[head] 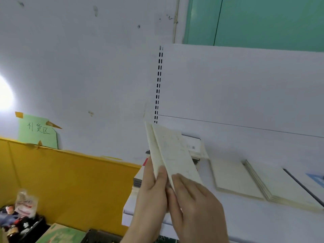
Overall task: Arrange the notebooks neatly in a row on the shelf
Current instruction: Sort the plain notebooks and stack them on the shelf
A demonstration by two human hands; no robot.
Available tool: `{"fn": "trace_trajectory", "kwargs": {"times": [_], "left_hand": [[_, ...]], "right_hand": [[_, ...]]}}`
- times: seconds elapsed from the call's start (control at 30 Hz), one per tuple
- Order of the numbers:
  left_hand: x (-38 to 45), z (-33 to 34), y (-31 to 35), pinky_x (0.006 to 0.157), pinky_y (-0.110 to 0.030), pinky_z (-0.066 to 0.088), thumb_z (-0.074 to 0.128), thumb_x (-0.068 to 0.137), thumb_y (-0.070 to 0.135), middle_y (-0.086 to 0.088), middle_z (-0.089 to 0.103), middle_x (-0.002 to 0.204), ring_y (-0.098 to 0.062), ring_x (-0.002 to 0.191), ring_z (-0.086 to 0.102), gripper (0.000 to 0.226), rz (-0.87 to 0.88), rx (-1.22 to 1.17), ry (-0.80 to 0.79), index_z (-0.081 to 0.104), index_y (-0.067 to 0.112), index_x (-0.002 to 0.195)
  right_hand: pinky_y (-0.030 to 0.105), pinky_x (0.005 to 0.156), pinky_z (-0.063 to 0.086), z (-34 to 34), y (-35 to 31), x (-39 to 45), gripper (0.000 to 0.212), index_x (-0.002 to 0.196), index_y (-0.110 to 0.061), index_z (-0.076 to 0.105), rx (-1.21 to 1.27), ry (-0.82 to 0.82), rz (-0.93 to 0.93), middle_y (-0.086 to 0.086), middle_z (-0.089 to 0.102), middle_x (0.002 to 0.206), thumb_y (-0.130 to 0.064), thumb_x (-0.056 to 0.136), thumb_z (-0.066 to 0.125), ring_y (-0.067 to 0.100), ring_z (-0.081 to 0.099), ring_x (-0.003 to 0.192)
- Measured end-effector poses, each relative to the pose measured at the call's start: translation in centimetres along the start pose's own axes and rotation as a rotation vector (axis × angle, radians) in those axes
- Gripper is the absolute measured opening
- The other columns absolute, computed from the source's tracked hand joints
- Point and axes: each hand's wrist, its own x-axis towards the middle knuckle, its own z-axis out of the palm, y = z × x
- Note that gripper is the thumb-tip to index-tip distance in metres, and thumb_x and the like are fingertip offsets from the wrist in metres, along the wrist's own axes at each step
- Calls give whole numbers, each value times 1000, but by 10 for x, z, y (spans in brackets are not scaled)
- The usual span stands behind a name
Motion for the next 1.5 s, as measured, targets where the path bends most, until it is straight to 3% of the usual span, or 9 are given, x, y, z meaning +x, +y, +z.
{"fn": "trace_trajectory", "kwargs": {"times": [0.13,0.3,0.5,0.67,0.73,0.8,1.0,1.17,1.5], "left_hand": [[-2,13,7,72,-17,58,46,97,45,29,69,103,7,94,66,25,73,-36,-40,47,58,119],[3,25,-1,84,-42,61,55,99,26,17,66,115,-14,108,65,40,118,39,-63,44,50,129],[1,47,-15,86,-41,59,51,101,18,20,66,115,-11,107,64,43,92,-9,-246,48,53,128],[2,85,-32,92,-29,54,45,104,19,26,63,120,7,106,61,40,113,60,-407,45,48,132],[4,100,-39,89,-11,48,43,105,20,28,58,125,18,106,55,43,143,153,-477,37,48,138],[7,116,-44,74,0,43,41,105,19,31,54,122,25,99,51,44,150,266,-493,31,51,133],[33,166,-72,73,-22,45,47,102,25,13,49,127,-1,89,52,58,253,626,-251,20,28,152],[67,203,-95,77,-32,50,46,101,25,-4,59,121,-16,97,60,41,195,831,-218,40,11,139],[107,224,-134,91,-35,40,45,95,34,-8,55,114,-27,108,47,32,82,1219,-155,56,13,117]], "right_hand": [[36,81,57,6,7,-11,38,114,-10,71,55,-33,21,6,68,118,-32,96,46,22,67,102],[40,97,49,-10,32,-25,42,131,-17,60,175,-191,29,0,51,143,-36,99,40,19,48,131],[20,98,39,-46,89,-31,50,147,-38,30,159,-284,629,-13,38,149,-49,98,31,6,44,127],[7,93,29,-69,108,-44,46,144,-31,37,159,-318,748,-13,44,141,-28,99,41,0,44,118],[7,88,31,-81,125,-50,46,142,-32,40,151,-319,779,-14,47,136,-21,98,48,-2,44,109],[7,85,32,-90,143,-50,45,141,-33,42,129,-321,776,-20,48,128,-22,98,50,-7,44,103],[13,96,29,-83,198,-39,45,141,-31,44,92,-373,694,-26,45,125,-25,97,53,-2,42,119],[13,97,26,-49,258,-34,49,144,-21,41,39,-484,609,-7,48,136,-29,98,51,8,36,129],[33,113,29,9,310,-49,44,137,-12,52,-87,-654,407,4,60,130,-31,100,38,25,42,133]]}}
